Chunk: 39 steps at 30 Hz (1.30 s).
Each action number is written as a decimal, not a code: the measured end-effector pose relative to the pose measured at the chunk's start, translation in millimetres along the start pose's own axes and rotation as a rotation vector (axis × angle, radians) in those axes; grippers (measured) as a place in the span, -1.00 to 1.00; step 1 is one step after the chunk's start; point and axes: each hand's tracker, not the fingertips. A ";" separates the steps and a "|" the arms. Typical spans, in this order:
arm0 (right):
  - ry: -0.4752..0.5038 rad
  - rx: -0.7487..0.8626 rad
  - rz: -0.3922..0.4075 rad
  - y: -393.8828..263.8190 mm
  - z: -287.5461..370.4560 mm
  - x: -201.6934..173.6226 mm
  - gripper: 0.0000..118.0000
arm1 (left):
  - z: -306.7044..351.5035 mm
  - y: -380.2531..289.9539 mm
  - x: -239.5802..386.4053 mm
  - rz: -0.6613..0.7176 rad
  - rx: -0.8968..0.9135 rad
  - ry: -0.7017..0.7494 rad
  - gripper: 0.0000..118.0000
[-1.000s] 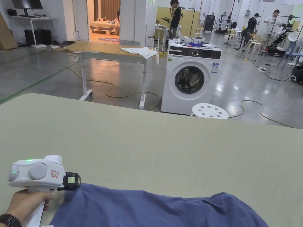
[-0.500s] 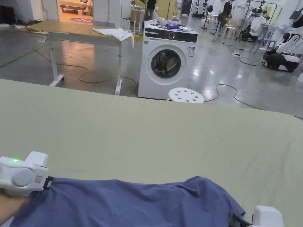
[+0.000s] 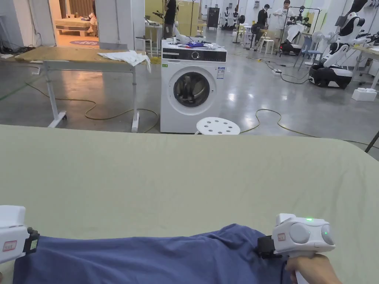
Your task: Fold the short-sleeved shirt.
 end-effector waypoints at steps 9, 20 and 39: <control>-0.039 0.081 0.128 -19.1 20.1 -16.4 -0.97 | 21.7 -9.9 3.4 0.004 0.020 0.014 -1.00; -0.038 0.411 0.040 -22.1 147.6 5.4 -0.98 | 93.6 12.7 -0.7 -0.001 0.173 0.021 -1.00; -0.078 0.796 0.088 64.9 382.1 -10.8 -0.98 | 250.7 149.6 -33.0 0.011 0.488 0.030 -1.00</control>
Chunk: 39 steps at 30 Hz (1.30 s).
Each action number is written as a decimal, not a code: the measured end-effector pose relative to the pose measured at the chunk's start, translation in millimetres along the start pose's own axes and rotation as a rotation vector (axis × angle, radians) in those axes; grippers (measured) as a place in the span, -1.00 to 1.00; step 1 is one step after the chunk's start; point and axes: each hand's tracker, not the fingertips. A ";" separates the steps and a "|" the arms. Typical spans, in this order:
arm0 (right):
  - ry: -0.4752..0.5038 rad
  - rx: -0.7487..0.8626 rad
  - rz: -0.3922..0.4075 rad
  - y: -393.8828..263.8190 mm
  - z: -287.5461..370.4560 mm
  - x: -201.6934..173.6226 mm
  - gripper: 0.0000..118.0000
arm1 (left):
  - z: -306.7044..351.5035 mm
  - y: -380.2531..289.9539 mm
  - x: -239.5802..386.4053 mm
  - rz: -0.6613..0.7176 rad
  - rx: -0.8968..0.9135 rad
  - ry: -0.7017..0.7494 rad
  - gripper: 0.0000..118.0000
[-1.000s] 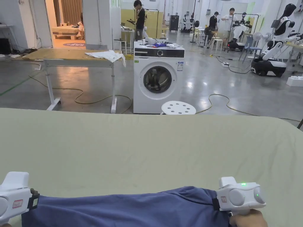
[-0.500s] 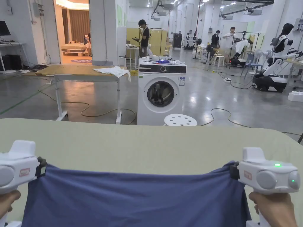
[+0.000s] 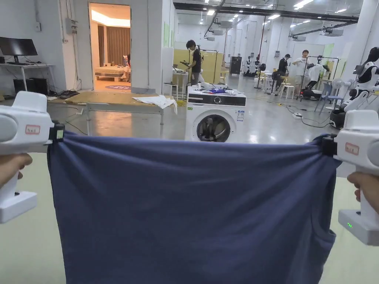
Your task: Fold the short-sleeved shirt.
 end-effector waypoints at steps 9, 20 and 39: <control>-0.033 0.061 -0.017 80.4 -29.5 -3.9 -0.98 | -17.3 78.0 -7.0 0.027 0.074 0.022 -1.00; -0.051 0.147 -0.014 137.6 -64.1 -6.2 -0.98 | -44.2 132.6 -11.6 0.033 0.156 0.065 -1.00; -0.109 0.056 -0.001 -19.1 -48.9 -5.5 -0.98 | -47.4 -10.0 11.5 0.053 0.097 0.002 -1.00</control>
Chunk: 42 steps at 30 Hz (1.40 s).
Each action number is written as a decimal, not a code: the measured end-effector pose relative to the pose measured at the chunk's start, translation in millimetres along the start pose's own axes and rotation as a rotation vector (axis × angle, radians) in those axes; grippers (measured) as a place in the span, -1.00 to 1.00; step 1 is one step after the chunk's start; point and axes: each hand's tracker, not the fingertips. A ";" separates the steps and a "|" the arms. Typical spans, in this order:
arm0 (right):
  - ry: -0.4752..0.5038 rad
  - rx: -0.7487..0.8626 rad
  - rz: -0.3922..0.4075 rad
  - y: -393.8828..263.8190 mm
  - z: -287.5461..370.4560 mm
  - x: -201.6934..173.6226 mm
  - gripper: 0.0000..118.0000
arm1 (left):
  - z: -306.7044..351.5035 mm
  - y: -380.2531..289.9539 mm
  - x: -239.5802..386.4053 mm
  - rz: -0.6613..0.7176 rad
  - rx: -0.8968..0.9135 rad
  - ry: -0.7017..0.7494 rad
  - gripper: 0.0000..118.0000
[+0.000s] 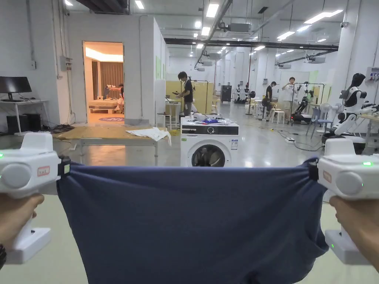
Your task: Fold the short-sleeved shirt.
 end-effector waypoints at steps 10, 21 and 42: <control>0.019 -0.158 -0.055 -155.6 85.9 27.5 -0.98 | 102.2 -140.8 5.9 0.030 -0.089 -0.060 -1.00; 0.067 -0.244 -0.083 -206.2 214.4 51.2 -0.98 | 223.6 -203.8 -12.8 0.088 -0.175 -0.089 -1.00; 0.098 -0.611 0.031 -302.6 239.4 33.6 -0.98 | 228.0 -300.7 -3.6 0.079 -0.552 -0.099 -1.00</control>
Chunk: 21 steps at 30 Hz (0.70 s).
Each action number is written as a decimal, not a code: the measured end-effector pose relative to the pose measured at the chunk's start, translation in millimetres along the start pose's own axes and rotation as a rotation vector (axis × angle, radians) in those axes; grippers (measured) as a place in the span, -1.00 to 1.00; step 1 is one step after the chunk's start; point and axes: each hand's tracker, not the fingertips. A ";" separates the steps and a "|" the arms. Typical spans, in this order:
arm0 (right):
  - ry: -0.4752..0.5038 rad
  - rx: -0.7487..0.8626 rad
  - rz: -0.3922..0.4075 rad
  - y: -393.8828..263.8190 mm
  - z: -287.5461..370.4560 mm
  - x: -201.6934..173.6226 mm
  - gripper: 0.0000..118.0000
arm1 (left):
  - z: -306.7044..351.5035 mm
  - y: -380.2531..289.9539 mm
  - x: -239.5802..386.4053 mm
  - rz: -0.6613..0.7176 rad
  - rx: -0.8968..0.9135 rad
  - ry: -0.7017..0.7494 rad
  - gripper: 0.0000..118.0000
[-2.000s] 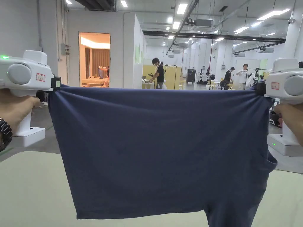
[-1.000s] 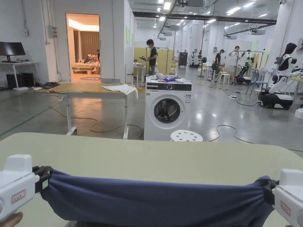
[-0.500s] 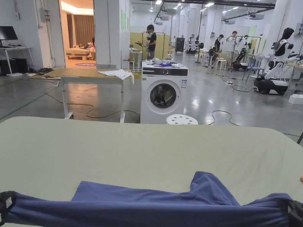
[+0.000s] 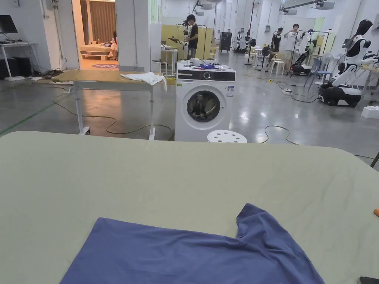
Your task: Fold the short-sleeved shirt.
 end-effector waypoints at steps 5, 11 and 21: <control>-0.027 -0.132 0.016 -26.0 -25.7 -5.0 -0.96 | -34.0 -25.4 -0.5 -0.017 -0.138 0.018 -1.00; -0.031 -0.162 0.022 -29.3 -42.6 -12.6 -0.23 | -57.4 -35.9 -11.1 0.024 -0.129 0.020 -0.94; -0.050 0.180 -0.049 36.4 -26.7 -48.3 0.22 | -55.4 11.2 24.0 -0.038 0.123 0.021 0.16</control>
